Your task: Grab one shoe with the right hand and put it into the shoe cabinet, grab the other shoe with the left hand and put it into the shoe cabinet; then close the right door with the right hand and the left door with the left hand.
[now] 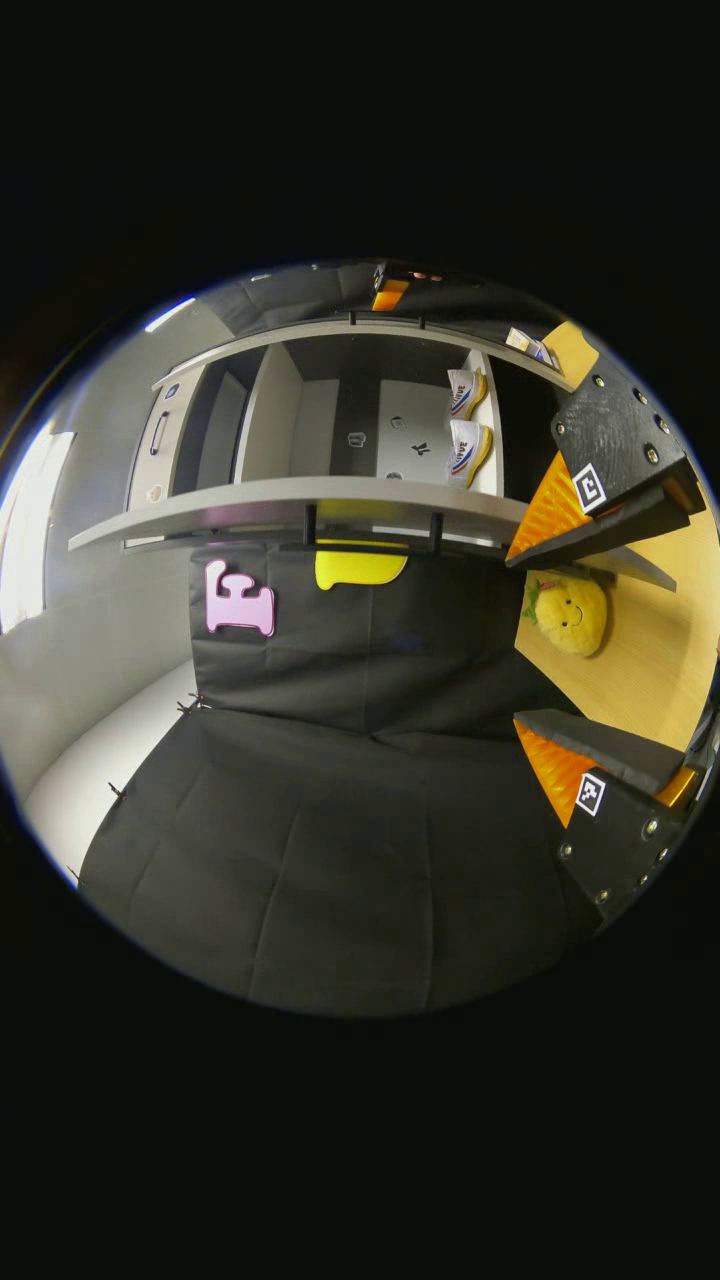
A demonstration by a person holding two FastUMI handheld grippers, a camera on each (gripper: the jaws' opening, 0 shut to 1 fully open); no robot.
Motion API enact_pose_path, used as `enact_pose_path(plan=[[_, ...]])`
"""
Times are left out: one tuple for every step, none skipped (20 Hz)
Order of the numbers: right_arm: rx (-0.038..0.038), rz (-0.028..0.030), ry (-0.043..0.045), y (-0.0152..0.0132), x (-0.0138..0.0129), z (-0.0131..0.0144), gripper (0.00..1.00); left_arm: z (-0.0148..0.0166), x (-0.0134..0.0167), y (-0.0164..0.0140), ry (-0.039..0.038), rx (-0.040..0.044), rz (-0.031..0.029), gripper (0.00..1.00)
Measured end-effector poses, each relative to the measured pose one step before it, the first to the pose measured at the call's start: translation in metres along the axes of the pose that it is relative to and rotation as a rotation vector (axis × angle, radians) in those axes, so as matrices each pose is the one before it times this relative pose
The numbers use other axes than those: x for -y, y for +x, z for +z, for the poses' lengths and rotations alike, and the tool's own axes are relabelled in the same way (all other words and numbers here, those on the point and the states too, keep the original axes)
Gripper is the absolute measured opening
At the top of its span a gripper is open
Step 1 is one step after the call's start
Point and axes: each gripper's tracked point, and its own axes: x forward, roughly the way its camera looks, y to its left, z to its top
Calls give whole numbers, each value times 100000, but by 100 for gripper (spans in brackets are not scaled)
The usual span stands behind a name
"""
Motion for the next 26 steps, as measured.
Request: enact_pose_path(plan=[[-710,-311,124,-44,65,-309,91,182,-228,320,-40,121,216,73],[-346,-424,-356,-191,178,-265,95,204,-125,405,-39,134,177,73],[-314,-496,-791,-262,150,-335,96,212,-184,447,-211,-136,193,73],[-285,-703,-1187,-275,309,-287,97,347,-184,496,-395,124,287,73],[-316,-904,-1212,-345,386,-385,97,437,-197,607,-402,371,360,73],[-424,-867,-816,-285,443,-345,98,587,-192,666,-277,591,196,73],[-996,-522,-594,-350,398,-485,97,515,-184,653,95,615,208,74],[-1013,-839,-341,-388,529,-437,98,488,-153,693,408,672,252,73],[-920,-1260,-209,-261,729,-521,98,531,-37,716,537,724,103,73],[-838,-1694,192,-236,717,-399,98,487,83,715,581,792,-7,73],[-1142,-1555,574,-336,748,-540,98,537,41,577,399,740,-69,73],[-1263,-1163,968,-216,704,-505,96,283,159,647,201,500,-376,73],[-1260,-1007,1110,-156,621,-498,98,373,275,565,21,441,-500,73],[-1284,-1119,838,-181,694,-483,98,195,338,488,134,269,-540,73],[-898,-1409,553,-177,741,-459,98,83,540,334,-95,237,-978,74],[-448,-1488,462,-203,737,-309,98,6,678,245,4,77,-403,73],[-337,-1260,488,-72,671,-340,98,549,-179,-869,1933,618,619,73],[-601,-1034,597,-93,565,-271,98,-200,164,946,2515,611,193,73],[-565,-618,669,-33,462,-305,98,29,143,-32,1223,310,244,73],[-777,-176,593,-13,346,-320,98,67,229,-48,258,-328,172,74],[-871,-32,523,178,111,-300,98,67,239,-190,-264,18,-9,74],[-592,175,607,161,36,-127,98,-74,203,-135,-795,-517,-38,74],[-293,315,619,-49,88,-89,98,-20,191,29,-982,-285,-213,74],[89,389,371,21,35,41,97,-79,302,-129,-897,-270,-365,73],[268,176,122,-86,145,-12,97,-96,373,-197,-846,-341,-639,74],[201,229,90,-27,60,40,97,-38,610,-95,-639,-301,-1078,74]])
